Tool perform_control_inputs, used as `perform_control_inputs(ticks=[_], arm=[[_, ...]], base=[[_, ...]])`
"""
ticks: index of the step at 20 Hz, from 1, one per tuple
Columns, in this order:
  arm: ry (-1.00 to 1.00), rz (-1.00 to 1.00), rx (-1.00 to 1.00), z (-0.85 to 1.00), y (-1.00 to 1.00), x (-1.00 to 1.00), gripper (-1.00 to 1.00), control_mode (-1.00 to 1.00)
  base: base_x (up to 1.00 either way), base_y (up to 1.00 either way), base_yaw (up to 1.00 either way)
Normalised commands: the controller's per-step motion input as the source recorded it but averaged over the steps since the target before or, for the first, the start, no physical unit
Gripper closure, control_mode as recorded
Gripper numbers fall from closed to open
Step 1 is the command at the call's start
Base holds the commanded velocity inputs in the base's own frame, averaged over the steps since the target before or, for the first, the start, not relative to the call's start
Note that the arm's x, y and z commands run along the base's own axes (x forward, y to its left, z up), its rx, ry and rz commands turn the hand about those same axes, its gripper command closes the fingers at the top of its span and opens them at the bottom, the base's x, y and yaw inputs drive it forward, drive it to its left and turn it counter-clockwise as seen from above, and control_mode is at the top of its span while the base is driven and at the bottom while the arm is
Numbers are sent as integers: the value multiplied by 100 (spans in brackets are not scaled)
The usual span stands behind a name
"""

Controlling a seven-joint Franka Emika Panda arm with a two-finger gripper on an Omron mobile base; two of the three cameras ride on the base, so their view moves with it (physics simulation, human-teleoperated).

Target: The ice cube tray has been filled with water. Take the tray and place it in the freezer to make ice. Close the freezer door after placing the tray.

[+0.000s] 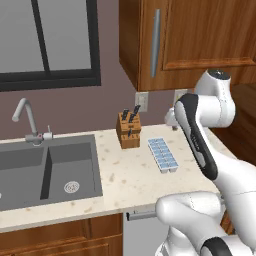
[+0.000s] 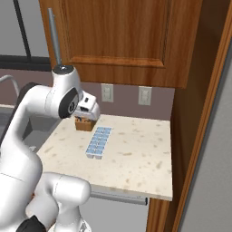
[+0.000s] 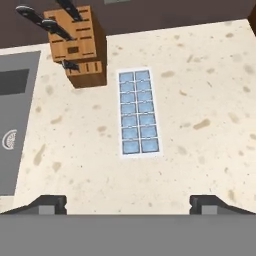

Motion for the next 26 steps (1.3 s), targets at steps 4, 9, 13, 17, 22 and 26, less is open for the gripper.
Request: perform_control_inputs(ticks=[4, 9, 13, 17, 22, 26], arm=[[-20, -13, 5, -31, -14, -53, -100, -100], [-3, -9, 5, -40, -17, -37, -100, -100], [0, -4, 6, -40, -36, -31, -100, -100], [0, -2, 5, -2, -33, 0, -100, -100], [0, -1, 8, 0, -26, 0, -100, -100], [3, 0, 4, -8, 0, 16, -100, -100]], base=[[0, 0, 0], [0, 0, 0], [0, 0, 0], [0, 0, 0], [0, 0, 0], [0, 0, 0]])
